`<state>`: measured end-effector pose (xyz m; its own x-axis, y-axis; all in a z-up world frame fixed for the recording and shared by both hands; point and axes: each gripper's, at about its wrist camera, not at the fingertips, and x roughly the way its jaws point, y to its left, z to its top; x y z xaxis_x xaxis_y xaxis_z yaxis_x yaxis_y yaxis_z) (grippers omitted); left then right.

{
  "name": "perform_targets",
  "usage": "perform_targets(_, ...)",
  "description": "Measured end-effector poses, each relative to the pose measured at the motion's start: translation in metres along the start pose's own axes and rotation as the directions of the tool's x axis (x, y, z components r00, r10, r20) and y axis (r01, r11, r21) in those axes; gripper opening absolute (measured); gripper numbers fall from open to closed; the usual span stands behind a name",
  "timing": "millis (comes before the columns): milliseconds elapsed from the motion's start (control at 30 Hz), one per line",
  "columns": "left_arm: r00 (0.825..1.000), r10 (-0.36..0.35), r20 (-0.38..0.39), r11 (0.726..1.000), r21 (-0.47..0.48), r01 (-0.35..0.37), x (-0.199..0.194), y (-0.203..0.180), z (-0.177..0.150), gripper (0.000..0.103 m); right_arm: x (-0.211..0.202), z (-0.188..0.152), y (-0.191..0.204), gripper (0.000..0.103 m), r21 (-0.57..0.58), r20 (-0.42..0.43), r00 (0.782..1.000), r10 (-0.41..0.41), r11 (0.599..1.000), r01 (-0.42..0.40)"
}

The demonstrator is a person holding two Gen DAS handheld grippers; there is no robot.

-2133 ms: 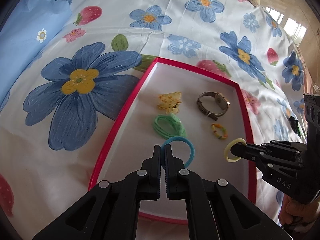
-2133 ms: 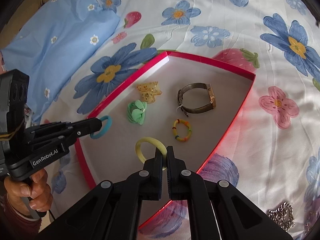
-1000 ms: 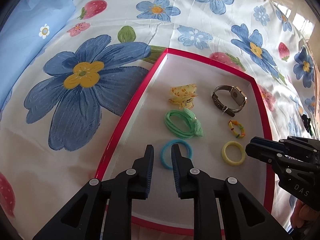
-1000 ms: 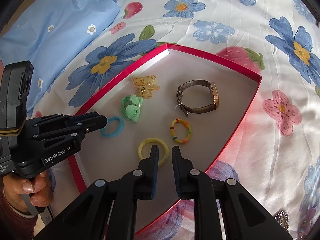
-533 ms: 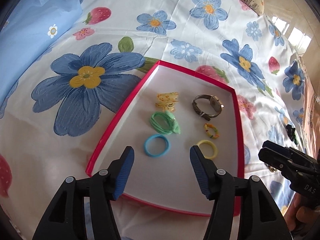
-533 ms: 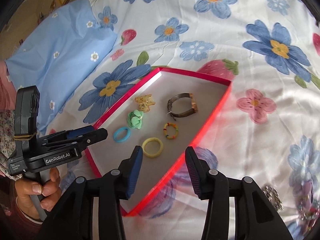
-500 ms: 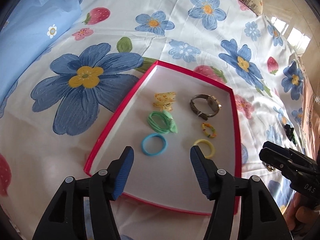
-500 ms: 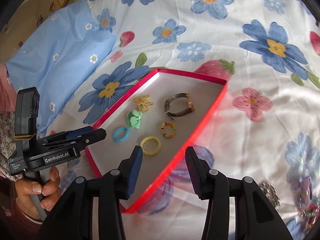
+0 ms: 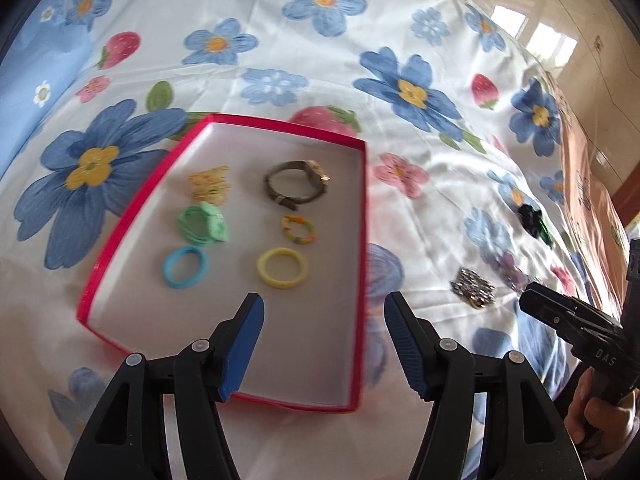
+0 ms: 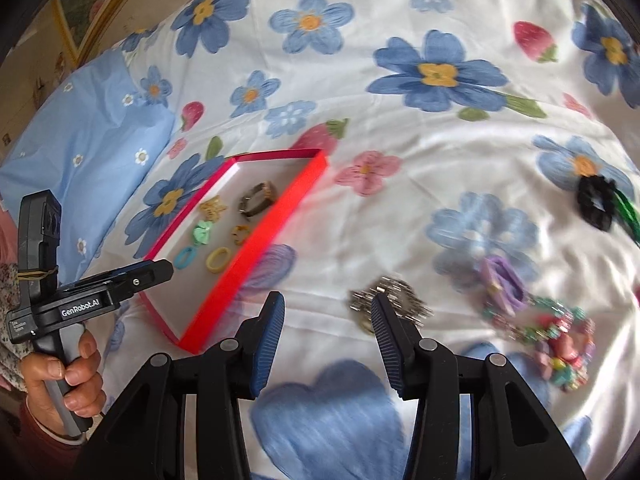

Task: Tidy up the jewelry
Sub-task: 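Withdraw both tools from the box toward the chains and beaded bracelet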

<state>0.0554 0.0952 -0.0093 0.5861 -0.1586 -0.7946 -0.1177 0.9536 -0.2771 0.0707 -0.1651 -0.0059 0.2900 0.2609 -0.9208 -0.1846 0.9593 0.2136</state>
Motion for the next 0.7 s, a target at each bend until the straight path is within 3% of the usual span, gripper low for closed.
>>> perform_targets(333, 0.998, -0.038, -0.053, 0.994, 0.103, 0.043, 0.03, -0.047, 0.005, 0.062, -0.029, -0.023, -0.059, 0.047, 0.118, 0.023, 0.996, -0.086, 0.99, 0.082)
perform_targets(700, 0.995, -0.055, -0.088, 0.984, 0.166, 0.069, 0.056, -0.086, 0.009, 0.063, -0.043, -0.029, -0.085, 0.047, 0.159, 0.046, 0.991, -0.126, 0.98, 0.117)
